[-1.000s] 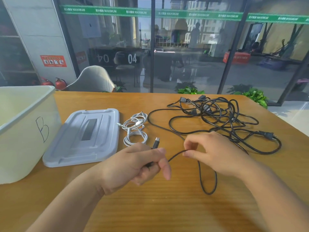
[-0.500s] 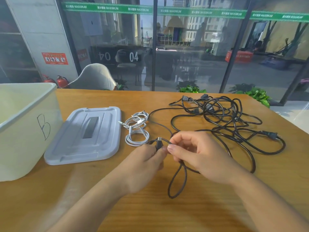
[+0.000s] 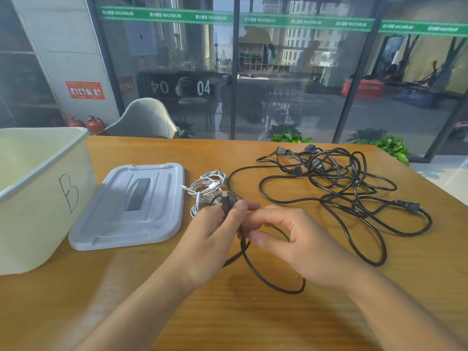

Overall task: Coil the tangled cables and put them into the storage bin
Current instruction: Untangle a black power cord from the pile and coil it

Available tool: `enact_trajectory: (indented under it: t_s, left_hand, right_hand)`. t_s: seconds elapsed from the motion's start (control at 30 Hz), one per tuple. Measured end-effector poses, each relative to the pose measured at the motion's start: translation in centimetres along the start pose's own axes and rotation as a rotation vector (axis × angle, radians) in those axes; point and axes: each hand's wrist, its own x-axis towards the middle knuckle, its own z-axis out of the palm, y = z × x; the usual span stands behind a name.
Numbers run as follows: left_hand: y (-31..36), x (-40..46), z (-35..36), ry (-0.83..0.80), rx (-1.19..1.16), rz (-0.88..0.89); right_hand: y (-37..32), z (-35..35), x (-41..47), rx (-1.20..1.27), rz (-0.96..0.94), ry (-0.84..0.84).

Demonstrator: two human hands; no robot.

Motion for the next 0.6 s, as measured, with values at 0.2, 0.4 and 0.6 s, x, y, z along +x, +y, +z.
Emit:
enact_trajectory:
  t_s: [0.2,0.4,0.6]
  left_hand:
    - [0.6,0.5,-1.2,0.072,-0.172,-0.002]
    - [0.9,0.2,-1.2,-0.031,-0.287,-0.038]
    - [0.6,0.6,-1.4,0.068,-0.197,-0.044]
  right_hand:
    - [0.7,0.5,0.2,-0.260,-0.016,-0.001]
    - [0.9,1.8,0.4,-0.289,-0.099,0.053]
    - [1.4,0.3,0.8,-0.161,0.019,0.250]
